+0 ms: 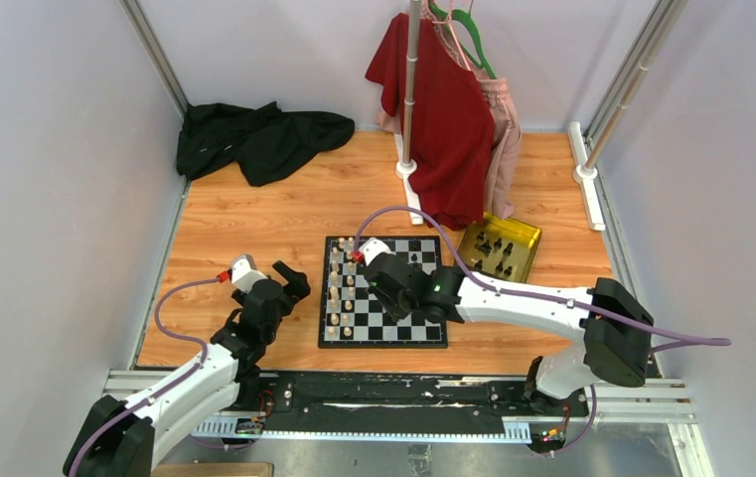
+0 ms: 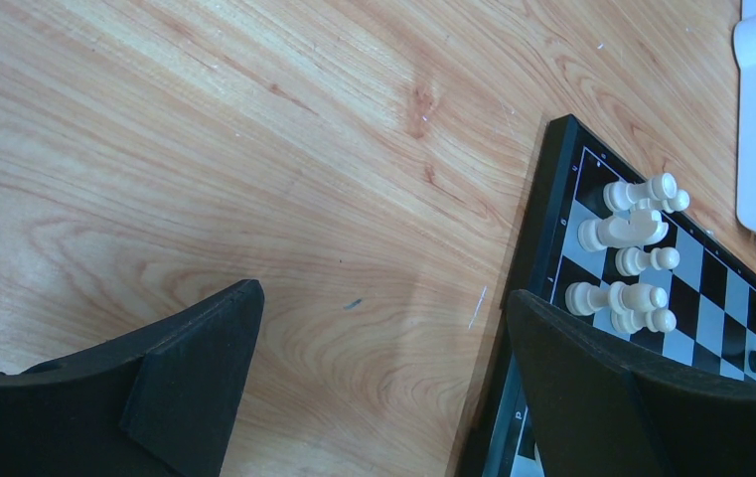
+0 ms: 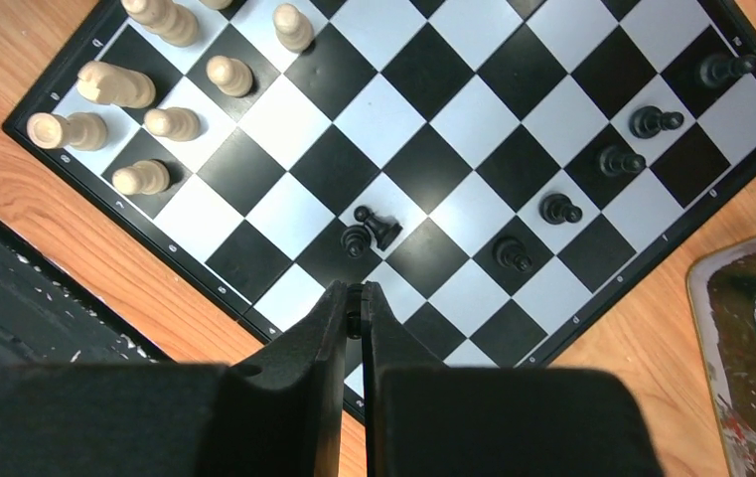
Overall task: Set up the chess pieces on the board
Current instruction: Place the chess piece on the chessboard.
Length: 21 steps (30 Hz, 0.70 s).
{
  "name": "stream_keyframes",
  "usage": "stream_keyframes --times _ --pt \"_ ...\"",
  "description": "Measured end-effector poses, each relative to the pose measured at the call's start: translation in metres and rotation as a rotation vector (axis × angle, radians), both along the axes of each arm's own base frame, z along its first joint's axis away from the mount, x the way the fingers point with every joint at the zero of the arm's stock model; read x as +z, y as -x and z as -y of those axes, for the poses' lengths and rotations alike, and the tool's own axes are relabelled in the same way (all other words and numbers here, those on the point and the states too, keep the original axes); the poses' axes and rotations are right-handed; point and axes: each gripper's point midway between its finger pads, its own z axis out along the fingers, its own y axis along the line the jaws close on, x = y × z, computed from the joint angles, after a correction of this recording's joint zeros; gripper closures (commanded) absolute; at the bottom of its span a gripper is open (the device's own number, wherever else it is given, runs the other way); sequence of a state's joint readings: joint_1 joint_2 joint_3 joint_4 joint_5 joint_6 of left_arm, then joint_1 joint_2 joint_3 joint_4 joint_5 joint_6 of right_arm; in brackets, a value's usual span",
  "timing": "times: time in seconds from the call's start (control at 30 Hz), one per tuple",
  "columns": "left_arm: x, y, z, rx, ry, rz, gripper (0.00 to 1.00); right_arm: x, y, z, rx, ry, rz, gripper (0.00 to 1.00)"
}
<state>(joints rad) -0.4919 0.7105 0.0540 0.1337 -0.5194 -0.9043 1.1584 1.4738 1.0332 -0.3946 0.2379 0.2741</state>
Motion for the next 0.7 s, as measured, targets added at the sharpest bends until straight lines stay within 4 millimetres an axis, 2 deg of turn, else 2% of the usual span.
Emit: stream_keyframes --times 0.13,0.43,0.7 --pt "0.0 0.0 0.0 0.0 0.0 0.0 0.0 -0.002 -0.001 0.011 -0.019 0.009 0.007 1.0" --pt "0.0 0.0 0.0 0.0 -0.001 -0.001 0.0 -0.026 -0.016 0.048 -0.112 0.062 -0.021 1.0" --pt "0.0 -0.002 0.001 0.0 0.001 0.002 0.0 -0.033 -0.024 0.056 -0.145 0.05 -0.04 1.0"
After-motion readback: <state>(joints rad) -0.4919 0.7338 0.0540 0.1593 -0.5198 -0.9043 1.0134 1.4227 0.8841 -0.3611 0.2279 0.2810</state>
